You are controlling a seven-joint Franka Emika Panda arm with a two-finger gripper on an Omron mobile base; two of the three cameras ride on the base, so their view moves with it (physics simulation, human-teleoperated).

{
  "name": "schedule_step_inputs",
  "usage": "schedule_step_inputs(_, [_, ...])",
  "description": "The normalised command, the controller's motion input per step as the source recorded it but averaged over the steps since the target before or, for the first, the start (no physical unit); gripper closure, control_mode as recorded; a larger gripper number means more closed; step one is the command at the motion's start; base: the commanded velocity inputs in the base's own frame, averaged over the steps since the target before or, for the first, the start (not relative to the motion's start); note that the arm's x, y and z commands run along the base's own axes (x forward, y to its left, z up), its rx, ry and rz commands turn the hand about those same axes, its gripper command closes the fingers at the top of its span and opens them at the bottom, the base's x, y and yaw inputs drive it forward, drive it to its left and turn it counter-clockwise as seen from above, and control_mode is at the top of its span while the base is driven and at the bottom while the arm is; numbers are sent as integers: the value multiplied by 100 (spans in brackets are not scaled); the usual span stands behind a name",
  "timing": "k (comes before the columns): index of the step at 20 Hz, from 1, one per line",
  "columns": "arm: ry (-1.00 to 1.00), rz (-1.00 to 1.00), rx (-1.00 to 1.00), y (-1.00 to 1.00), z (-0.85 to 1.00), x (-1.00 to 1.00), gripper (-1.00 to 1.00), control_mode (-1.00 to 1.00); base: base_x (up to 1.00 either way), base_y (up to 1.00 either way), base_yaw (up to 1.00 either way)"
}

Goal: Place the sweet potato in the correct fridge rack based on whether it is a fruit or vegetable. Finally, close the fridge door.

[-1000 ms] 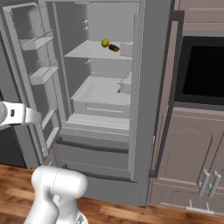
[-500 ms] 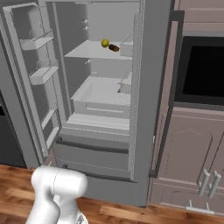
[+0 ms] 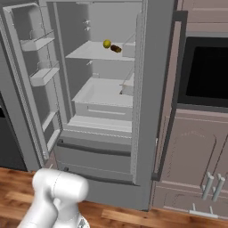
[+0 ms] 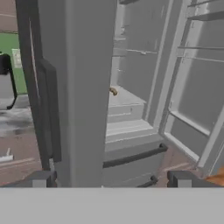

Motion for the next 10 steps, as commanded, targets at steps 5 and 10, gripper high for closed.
schedule_step_inputs(5, [-7, -39, -3, 93, -19, 92, -100, -100, 0, 0, 0])
schedule_step_inputs(10, [-7, -33, -3, 81, -19, 73, -100, -100, 0, 0, 0])
